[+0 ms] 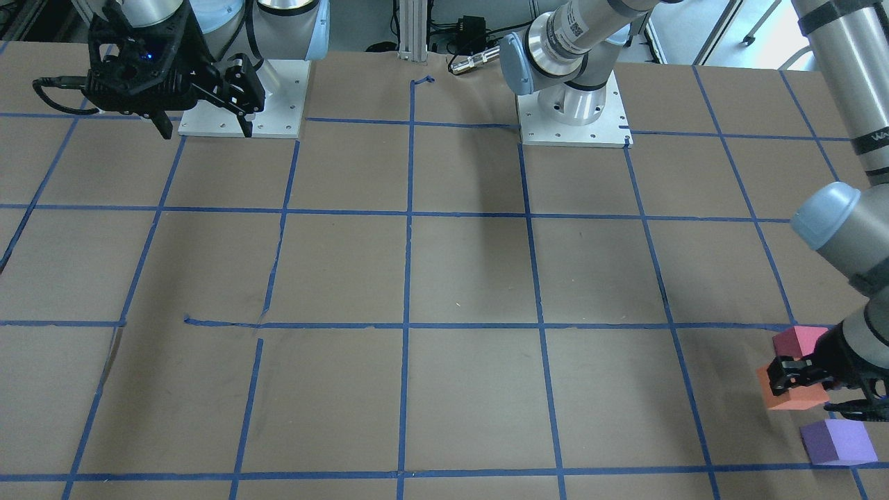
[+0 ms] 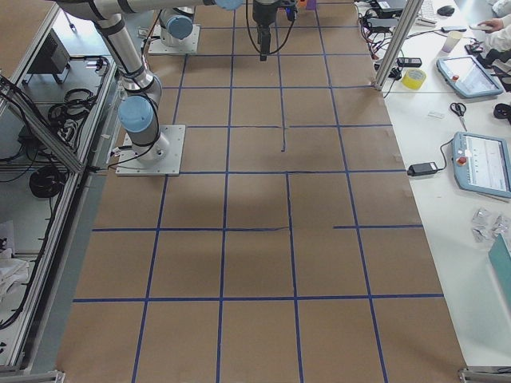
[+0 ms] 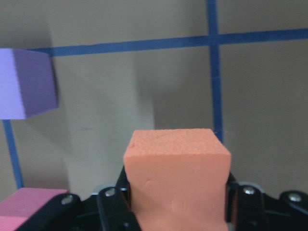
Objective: Arrange blocks in a line
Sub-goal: 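Lower the orange cube between the purple and pink cubes with the left gripper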
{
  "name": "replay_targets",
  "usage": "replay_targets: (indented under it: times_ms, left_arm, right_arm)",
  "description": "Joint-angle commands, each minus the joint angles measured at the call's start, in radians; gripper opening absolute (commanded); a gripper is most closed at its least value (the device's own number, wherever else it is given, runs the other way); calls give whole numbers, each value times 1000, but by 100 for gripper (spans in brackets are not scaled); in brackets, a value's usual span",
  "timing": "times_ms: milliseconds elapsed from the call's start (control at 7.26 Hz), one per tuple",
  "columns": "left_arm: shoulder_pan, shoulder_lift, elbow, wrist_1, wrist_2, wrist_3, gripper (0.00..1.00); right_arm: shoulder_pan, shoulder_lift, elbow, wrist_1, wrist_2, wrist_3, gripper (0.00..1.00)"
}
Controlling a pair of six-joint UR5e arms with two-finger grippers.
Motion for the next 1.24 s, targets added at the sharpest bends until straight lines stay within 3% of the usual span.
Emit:
replay_targets:
  times_ms: [0,413,1101]
  left_arm:
    - [75,-33,48,-2,-10,70,0]
    - [80,-108,121,-2,-13,71,0]
    - [81,-147,84,-2,-16,64,0]
  right_arm:
    - [-2,3,0,-11,-1,-6,100]
    - [-2,7,3,-8,11,-7,100]
    - [-2,32,10,-3,11,-1,100]
